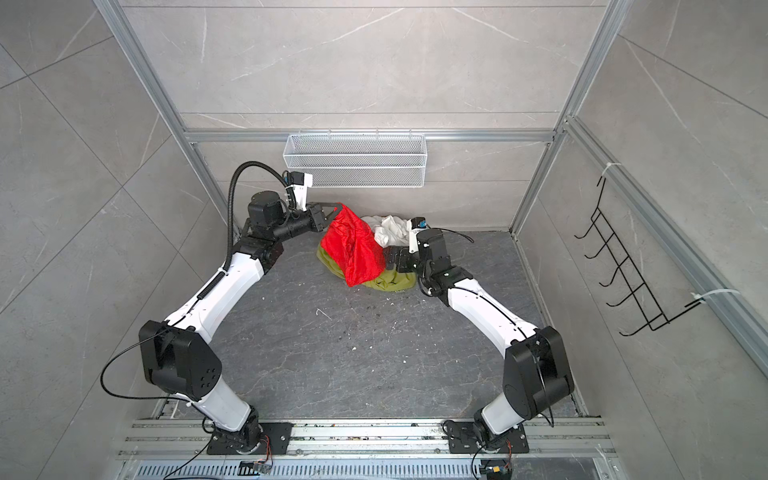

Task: Pick out a specific cloth from the pile
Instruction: 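Raise the red cloth higher and pull it away from the pile with the left gripper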

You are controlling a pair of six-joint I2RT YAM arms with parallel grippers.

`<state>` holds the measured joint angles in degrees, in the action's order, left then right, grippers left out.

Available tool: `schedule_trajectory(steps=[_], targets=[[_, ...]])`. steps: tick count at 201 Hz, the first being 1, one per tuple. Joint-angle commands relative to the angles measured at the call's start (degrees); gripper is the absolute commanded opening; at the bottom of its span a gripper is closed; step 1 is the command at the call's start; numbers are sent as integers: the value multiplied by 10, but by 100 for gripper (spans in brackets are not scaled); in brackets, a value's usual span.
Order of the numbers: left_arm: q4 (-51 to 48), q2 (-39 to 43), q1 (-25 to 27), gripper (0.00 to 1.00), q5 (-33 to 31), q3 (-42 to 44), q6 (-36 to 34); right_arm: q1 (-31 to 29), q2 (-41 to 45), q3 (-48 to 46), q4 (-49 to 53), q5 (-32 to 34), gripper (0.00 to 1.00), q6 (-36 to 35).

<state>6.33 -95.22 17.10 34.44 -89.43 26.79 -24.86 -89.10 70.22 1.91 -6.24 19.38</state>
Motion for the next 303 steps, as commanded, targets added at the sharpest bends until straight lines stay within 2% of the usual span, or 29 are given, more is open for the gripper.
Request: schedule_trajectory(steps=[1, 303], targets=[[57, 33, -3, 0, 4, -19, 1, -6, 23, -3, -10, -14, 100, -15], [76, 86, -3, 0, 16, -53, 11, -42, 48, -6, -36, -68, 100, -43]])
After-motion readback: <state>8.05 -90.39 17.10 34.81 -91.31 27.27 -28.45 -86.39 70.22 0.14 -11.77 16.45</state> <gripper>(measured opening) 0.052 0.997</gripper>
